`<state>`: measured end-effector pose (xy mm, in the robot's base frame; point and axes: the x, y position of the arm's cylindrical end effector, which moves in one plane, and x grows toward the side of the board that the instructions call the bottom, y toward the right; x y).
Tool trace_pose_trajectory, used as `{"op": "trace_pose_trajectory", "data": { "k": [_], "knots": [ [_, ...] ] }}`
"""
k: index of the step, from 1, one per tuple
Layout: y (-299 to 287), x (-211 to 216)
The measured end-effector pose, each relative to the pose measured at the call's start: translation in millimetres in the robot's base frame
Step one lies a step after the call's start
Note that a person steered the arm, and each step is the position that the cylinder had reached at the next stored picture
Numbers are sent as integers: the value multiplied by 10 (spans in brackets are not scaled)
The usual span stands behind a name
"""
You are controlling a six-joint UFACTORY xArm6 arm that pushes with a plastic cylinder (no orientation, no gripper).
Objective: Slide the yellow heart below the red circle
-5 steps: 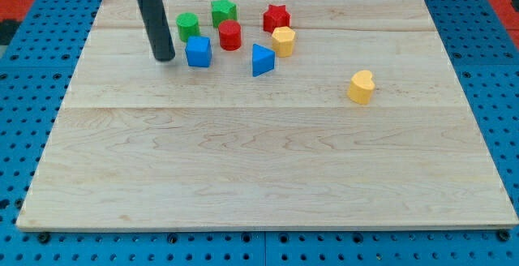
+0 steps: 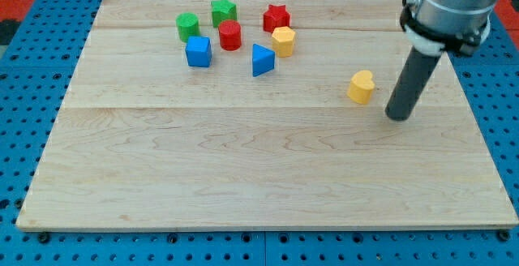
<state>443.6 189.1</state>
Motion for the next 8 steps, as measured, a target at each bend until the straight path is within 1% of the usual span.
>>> {"op": "trace_pose_trajectory", "data": {
  "k": [1,2,3,4,5,6,7,8],
  "knots": [
    [-414,-116],
    [-459,-150],
    [78,-290],
    [-429,-302],
    [-1149,-301],
    [-744,-361],
    [-305,-670],
    [-392,-810]
  ]
}}
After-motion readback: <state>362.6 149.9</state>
